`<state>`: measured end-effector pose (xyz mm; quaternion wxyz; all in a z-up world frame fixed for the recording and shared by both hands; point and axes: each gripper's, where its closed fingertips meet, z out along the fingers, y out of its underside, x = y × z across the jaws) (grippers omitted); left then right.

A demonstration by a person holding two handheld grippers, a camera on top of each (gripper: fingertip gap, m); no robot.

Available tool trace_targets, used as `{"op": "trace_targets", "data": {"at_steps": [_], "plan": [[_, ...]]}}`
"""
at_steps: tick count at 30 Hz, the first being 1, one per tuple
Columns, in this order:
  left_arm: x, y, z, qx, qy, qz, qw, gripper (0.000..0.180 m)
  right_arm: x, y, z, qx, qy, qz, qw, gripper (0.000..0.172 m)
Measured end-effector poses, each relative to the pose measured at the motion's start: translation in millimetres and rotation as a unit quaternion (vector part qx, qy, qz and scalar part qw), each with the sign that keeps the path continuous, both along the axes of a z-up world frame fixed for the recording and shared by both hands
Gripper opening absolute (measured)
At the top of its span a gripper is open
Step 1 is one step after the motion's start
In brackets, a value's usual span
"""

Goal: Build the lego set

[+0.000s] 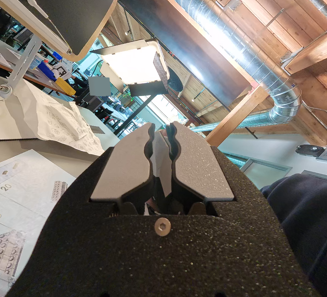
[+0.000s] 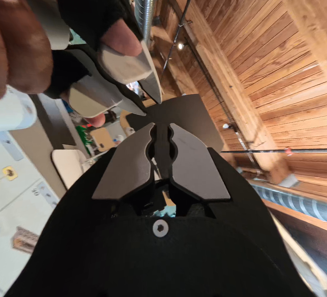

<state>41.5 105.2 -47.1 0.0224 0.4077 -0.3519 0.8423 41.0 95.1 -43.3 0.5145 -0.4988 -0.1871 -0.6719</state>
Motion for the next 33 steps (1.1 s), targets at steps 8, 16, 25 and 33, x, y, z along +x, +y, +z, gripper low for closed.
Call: {"op": "trace_targets", "data": {"at_steps": [8,16,25,33], "plan": [[1.9,-4.6,-4.6,0.014,0.005,-0.002,1.0,0.016,20.0,-25.9,-48.7,-0.01,0.211,0.026,0.977,0.012],[3.8,-17.0,-13.1,0.073,0.011,-0.003,0.997,0.016,35.1,-90.4,-44.6,0.039,0.35,-0.037,0.935,0.016],[13.0,-31.7,-31.6,0.122,0.029,0.002,0.992,0.016,49.1,-117.9,-137.2,-0.067,0.6,-0.175,0.778,0.033],[12.2,-29.8,-33.5,0.135,0.026,0.013,0.99,0.013,57.9,-84.9,-151.7,-0.082,0.734,-0.169,0.652,0.037]]}}
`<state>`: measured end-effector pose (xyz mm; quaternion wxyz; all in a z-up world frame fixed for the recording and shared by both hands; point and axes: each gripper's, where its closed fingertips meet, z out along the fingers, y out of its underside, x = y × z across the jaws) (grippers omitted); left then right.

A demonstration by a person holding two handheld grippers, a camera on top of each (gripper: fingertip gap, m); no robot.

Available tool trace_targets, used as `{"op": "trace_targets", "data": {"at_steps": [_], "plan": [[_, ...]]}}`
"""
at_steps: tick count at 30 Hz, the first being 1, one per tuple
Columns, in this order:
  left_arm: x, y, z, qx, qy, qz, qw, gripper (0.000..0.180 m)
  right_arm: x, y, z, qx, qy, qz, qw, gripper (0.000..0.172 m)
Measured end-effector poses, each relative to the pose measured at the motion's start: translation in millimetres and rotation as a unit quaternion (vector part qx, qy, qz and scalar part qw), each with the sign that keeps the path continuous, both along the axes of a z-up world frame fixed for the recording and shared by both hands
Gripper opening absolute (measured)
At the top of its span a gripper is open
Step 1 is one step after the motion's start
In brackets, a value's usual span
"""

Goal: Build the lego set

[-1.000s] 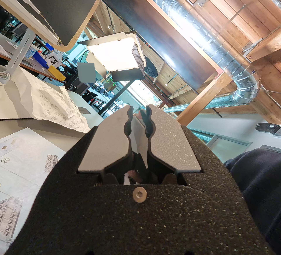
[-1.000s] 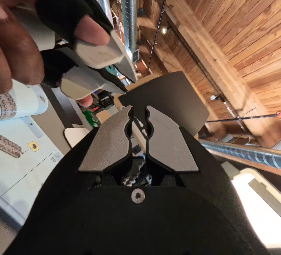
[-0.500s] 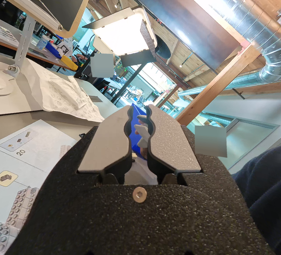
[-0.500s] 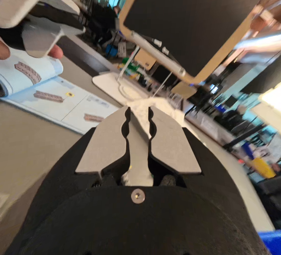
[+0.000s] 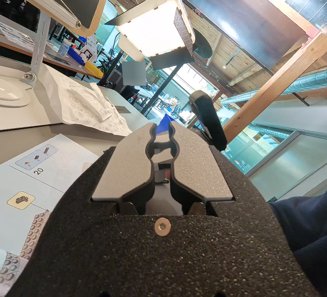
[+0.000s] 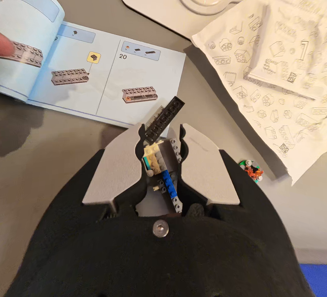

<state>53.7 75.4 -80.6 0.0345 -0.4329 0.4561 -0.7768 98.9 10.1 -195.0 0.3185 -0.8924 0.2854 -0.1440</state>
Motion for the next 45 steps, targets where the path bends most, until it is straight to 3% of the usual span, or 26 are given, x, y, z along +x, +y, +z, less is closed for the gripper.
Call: {"op": "trace_targets", "data": {"at_steps": [4,10,15,19,22,26,31,34,38,41,45], "plan": [[-0.2,4.0,1.0,-0.001,-0.004,0.002,1.0,0.011,0.5,2.6,-18.1,-0.057,0.02,0.001,0.998,0.039],[-1.6,3.3,5.1,-0.013,-0.009,-0.005,1.0,0.009,1.7,4.0,-25.2,-0.063,0.027,-0.002,0.998,0.022],[-1.0,4.0,4.8,-0.016,-0.001,-0.005,1.0,0.01,10.1,2.8,-13.1,-0.063,-0.055,0.013,0.996,0.019],[3.9,6.6,-3.7,-0.003,0.026,0.008,1.0,0.015,2.9,18.2,12.4,-0.025,-0.167,0.076,0.983,0.018],[6.7,8.3,-11.2,0.011,0.047,0.015,0.999,0.02,-8.6,32.5,40.4,0.038,-0.252,0.115,0.96,0.018],[8.5,11.7,-14.2,0.008,0.063,0.022,0.998,0.036,-23.2,37.3,89.1,0.125,-0.402,0.134,0.897,0.018],[-6.1,0.4,14.4,-0.056,-0.017,-0.034,0.998,0.051,-68.9,41.5,132.1,0.254,-0.495,0.18,0.811,0.018],[-25.1,-11.7,28.3,-0.07,-0.076,-0.094,0.99,0.054,-78.9,36.9,143.9,0.307,-0.492,0.159,0.799,0.018],[-37.9,-28.7,25.3,-0.025,-0.107,-0.13,0.985,0.052,-95.6,40.1,142.5,0.313,-0.507,0.18,0.783,0.018],[-44.9,-31.7,27.7,-0.034,-0.129,-0.145,0.98,0.026,-98.8,40.9,138.1,0.304,-0.517,0.188,0.778,0.018],[-51.1,-33.1,29.5,-0.014,-0.171,-0.141,0.975,0.021,-101.7,36.8,139.5,0.32,-0.516,0.192,0.771,0.018]]}}
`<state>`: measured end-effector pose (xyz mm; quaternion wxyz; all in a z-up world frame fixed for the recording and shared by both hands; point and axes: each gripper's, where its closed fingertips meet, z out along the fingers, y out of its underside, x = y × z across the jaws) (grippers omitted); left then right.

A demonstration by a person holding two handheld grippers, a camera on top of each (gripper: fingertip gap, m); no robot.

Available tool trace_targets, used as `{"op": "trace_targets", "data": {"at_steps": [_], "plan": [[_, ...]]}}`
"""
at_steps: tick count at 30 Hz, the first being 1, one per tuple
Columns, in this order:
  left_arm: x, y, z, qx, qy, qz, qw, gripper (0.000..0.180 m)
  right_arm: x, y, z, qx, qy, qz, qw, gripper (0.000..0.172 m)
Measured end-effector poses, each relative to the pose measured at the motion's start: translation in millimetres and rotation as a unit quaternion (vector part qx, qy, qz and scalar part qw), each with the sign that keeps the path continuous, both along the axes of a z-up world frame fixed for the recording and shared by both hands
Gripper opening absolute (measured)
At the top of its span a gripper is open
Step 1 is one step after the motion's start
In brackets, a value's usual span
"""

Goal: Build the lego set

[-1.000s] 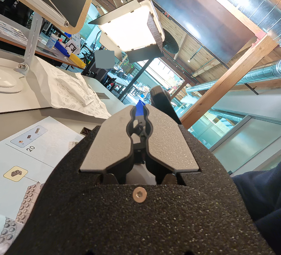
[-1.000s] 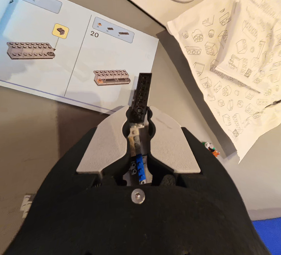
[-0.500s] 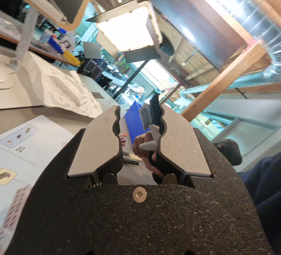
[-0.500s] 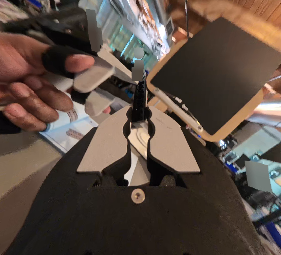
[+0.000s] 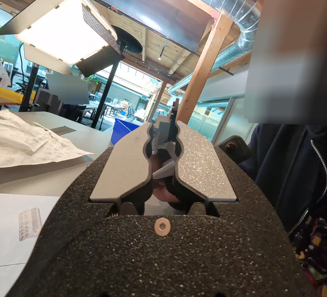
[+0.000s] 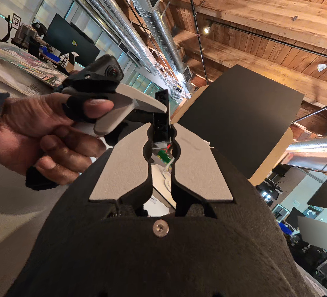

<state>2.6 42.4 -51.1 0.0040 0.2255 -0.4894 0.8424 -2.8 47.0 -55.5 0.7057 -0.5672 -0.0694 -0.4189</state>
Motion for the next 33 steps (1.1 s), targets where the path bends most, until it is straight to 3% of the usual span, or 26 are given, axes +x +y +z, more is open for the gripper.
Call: {"op": "trace_targets", "data": {"at_steps": [6,22,27,33], "plan": [[-14.2,-1.4,12.8,0.007,-0.082,0.021,0.996,0.02,-3.0,-3.6,1.8,0.033,0.051,0.045,0.997,0.032],[-23.4,-9.0,7.2,0.101,-0.178,0.102,0.974,0.02,-3.3,-0.3,-6.9,0.035,0.104,0.093,0.99,0.033],[-19.1,-1.1,5.7,0.183,-0.205,0.164,0.947,0.021,-0.3,0.9,-9.2,0.034,0.13,0.117,0.984,0.033],[-14.3,-1.4,-2.7,0.308,-0.227,0.221,0.897,0.02,-1.0,1.3,-12.1,0.025,0.157,0.152,0.976,0.03]]}}
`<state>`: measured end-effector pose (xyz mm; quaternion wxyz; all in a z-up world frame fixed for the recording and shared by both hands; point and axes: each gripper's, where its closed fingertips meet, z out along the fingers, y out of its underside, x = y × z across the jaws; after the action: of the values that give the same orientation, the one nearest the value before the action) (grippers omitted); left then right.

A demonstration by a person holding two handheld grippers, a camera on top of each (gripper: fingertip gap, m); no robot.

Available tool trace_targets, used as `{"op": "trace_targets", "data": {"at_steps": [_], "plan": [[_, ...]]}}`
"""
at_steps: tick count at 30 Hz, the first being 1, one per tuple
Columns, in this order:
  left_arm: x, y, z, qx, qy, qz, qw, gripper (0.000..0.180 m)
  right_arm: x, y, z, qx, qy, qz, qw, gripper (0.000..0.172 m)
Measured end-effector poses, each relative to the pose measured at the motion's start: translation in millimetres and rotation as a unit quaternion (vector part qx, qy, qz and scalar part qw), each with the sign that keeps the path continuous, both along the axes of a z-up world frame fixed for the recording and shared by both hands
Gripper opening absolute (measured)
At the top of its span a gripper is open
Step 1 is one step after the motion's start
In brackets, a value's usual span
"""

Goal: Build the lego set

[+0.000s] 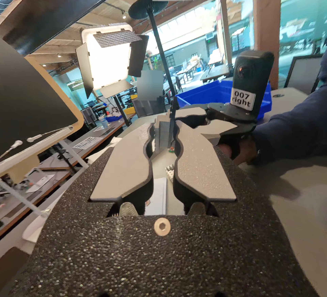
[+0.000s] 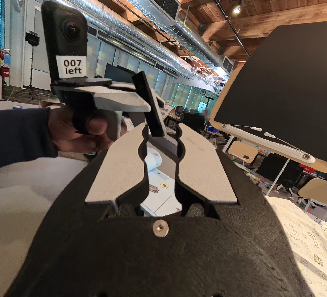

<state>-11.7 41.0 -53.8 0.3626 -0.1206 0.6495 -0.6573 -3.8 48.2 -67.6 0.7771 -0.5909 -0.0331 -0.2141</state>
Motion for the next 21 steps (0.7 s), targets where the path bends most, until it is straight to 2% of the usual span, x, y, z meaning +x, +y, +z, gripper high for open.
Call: {"op": "trace_targets", "data": {"at_steps": [5,9,15,21], "plan": [[3.3,8.3,-9.4,0.084,-0.027,0.056,0.994,0.021,-5.9,4.2,-3.8,-0.016,-0.011,0.016,1.0,0.027],[13.2,16.6,-15.3,0.088,-0.062,0.093,0.99,0.02,0.0,7.0,-12.4,-0.034,-0.018,0.008,0.999,0.025],[23.8,5.3,-21.4,0.066,-0.062,0.056,0.994,0.02,19.8,2.1,-19.3,-0.043,0.0,-0.003,0.999,0.026],[21.3,2.9,-23.3,0.073,-0.057,0.04,0.995,0.02,22.3,2.8,-18.3,-0.052,0.006,0.034,0.998,0.028]]}}
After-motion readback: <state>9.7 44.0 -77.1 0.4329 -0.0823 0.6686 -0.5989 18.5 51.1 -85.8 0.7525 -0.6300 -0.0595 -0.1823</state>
